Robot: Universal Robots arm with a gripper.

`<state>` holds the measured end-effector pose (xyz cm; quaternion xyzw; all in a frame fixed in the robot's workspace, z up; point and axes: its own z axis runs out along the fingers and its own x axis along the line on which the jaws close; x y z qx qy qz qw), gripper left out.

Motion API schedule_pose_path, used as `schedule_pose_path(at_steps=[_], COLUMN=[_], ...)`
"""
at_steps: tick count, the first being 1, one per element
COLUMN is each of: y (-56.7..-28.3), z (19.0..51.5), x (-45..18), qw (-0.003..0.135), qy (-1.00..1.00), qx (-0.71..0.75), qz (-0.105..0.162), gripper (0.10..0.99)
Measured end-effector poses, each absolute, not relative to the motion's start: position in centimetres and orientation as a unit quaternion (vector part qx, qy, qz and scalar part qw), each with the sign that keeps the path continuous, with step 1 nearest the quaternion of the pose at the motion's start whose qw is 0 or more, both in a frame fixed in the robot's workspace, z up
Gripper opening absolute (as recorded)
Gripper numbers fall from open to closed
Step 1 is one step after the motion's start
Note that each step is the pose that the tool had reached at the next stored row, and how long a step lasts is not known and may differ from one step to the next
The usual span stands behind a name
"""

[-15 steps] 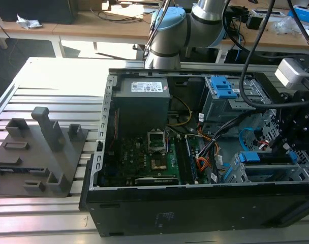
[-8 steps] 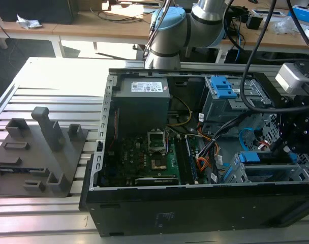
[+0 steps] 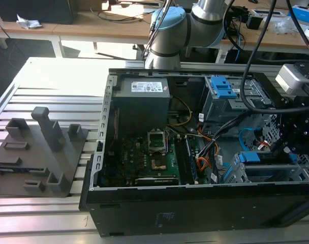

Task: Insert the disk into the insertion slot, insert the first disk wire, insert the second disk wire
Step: 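Insert the first disk wire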

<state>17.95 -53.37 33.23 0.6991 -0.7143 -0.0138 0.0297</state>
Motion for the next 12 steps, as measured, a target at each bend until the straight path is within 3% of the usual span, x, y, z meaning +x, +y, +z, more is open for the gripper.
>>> schedule_pose_path(at_steps=[2, 3, 12], y=[-53.4, -53.4, -53.3], z=[33.2, 33.3, 35.8], x=[17.9, 17.9, 17.9], qw=[0.03, 0.03, 0.03], qy=[-0.714, -0.714, -0.714], qx=[0.699, 0.699, 0.699], qz=[-0.014, -0.013, -0.013], gripper=[0.18, 0.243, 0.243])
